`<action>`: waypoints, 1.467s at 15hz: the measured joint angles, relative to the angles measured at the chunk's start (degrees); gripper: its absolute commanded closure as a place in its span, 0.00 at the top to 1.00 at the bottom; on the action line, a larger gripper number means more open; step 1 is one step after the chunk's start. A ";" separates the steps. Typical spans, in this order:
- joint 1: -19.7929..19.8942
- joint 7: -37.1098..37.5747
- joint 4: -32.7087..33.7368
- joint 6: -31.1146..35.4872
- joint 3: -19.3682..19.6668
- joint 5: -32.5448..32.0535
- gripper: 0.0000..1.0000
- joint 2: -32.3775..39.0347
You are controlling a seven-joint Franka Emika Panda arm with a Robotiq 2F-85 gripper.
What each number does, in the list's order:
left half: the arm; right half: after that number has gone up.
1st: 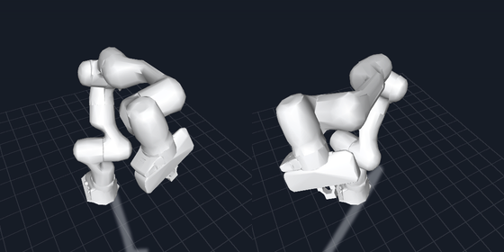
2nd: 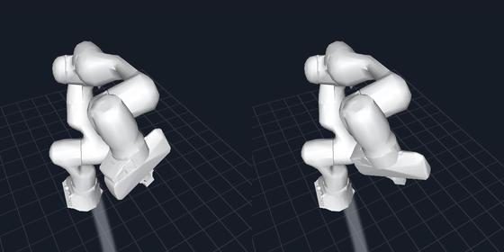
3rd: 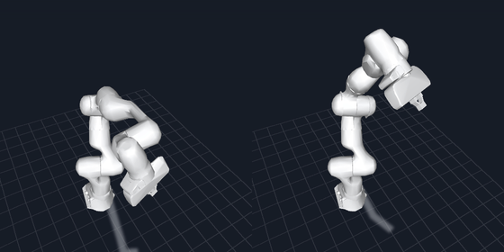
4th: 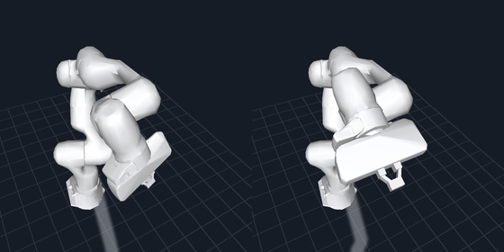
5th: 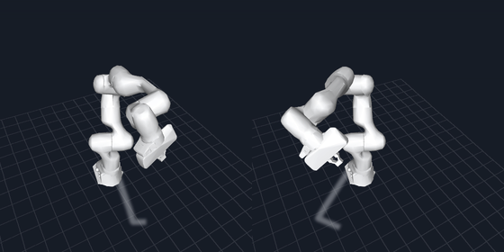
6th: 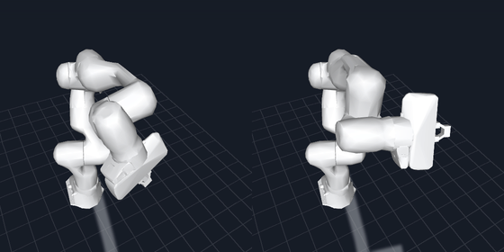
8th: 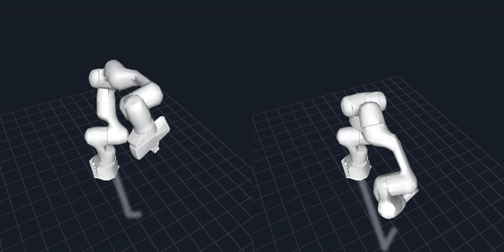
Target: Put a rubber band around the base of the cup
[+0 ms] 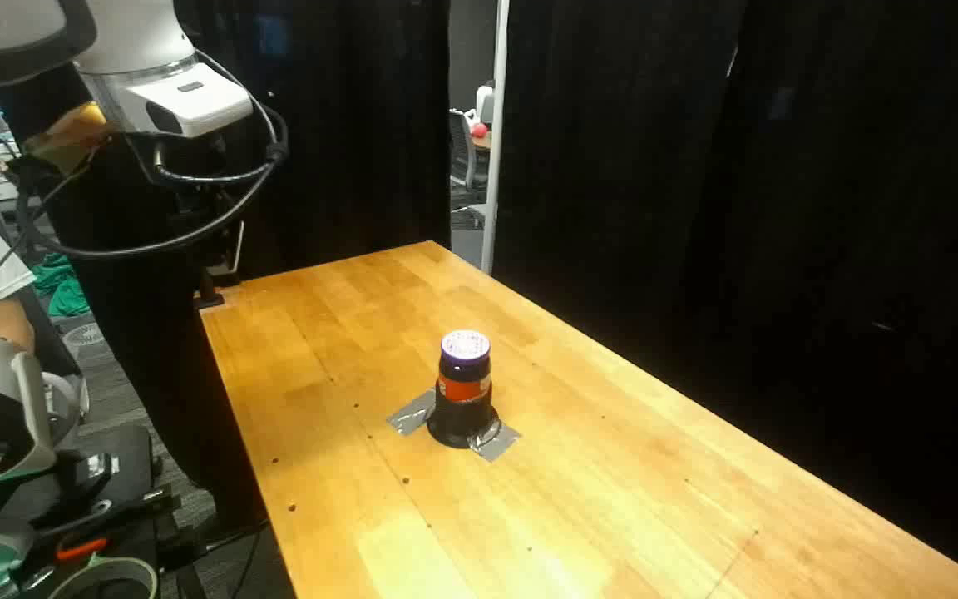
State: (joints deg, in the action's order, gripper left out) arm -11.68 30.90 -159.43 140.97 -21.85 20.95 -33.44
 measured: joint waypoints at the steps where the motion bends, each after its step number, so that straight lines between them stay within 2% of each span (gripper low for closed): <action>1: 0.00 0.00 0.03 0.00 0.00 0.00 1.00 0.00; 12: -0.01 0.00 0.04 -0.02 0.06 -0.09 1.00 0.04; 14: 0.69 1.17 1.50 -0.76 0.08 -2.02 1.00 0.88; 17: 4.25 4.94 8.75 -5.40 0.00 -8.09 1.00 5.66; 22: 9.87 13.37 24.63 -12.71 0.74 -17.68 1.00 20.37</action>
State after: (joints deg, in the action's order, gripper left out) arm -1.81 44.27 -134.81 128.26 -21.11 3.27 -13.08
